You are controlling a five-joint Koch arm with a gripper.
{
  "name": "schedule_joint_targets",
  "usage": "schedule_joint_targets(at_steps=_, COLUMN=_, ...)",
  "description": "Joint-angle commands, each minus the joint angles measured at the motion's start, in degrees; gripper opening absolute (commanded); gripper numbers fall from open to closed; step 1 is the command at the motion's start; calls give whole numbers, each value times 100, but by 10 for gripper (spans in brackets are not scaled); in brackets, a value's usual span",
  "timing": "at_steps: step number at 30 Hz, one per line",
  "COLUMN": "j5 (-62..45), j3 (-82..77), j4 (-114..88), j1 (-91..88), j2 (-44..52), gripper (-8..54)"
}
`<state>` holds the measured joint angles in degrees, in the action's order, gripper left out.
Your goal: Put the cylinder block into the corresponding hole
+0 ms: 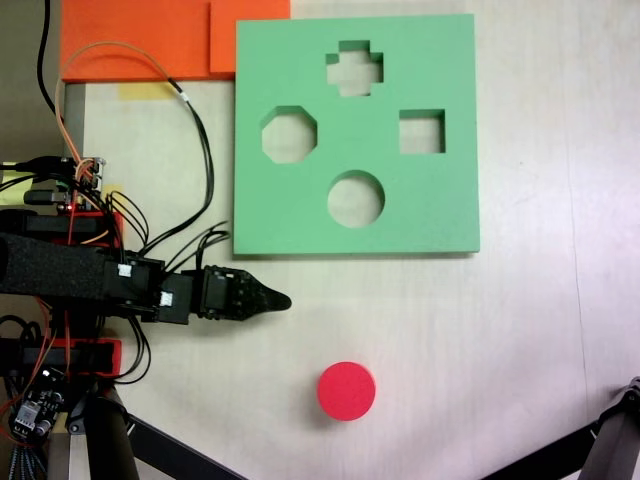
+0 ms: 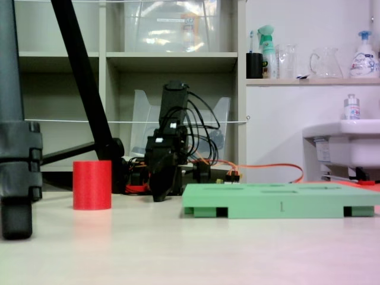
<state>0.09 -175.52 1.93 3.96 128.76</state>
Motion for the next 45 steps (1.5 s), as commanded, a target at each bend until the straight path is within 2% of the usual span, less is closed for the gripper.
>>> schedule_joint_targets(at_steps=1, j5=0, j3=-413, j4=-132, j1=-18, j2=404, gripper=338)
schedule_joint_targets(at_steps=8, j5=18, j3=-404, j4=-141, j1=-299, j2=404, gripper=339)
schedule_joint_targets(at_steps=11, j5=475, j3=-422, j4=-53, j1=-237, j2=413, gripper=359)
schedule_joint_targets(at_steps=12, j5=1169, j3=-422, j4=360, j1=-158, j2=413, gripper=361)
schedule_joint_targets(at_steps=13, j5=2558, j3=-422, j4=923, j1=-105, j2=413, gripper=359)
schedule_joint_targets(at_steps=15, j5=4632, j3=-422, j4=2083, j1=-53, j2=413, gripper=353)
schedule_joint_targets(at_steps=21, j5=8798, j3=-413, j4=4772, j1=422, j2=413, gripper=359)
schedule_joint_targets(at_steps=22, j5=9035, j3=-422, j4=4852, j1=536, j2=413, gripper=359)
schedule_joint_targets(at_steps=27, j5=9729, j3=-404, j4=4412, j1=923, j2=404, gripper=354)
schedule_joint_targets(at_steps=32, j5=9791, j3=-378, j4=3894, j1=1371, j2=352, gripper=323)
schedule_joint_targets(at_steps=39, j5=9615, j3=-396, j4=3621, j1=1345, j2=272, gripper=323)
schedule_joint_targets(at_steps=41, j5=9422, j3=-334, j4=3551, j1=1107, j2=185, gripper=375)
schedule_joint_targets(at_steps=45, j5=9264, j3=-211, j4=5019, j1=1116, j2=-1301, gripper=476)
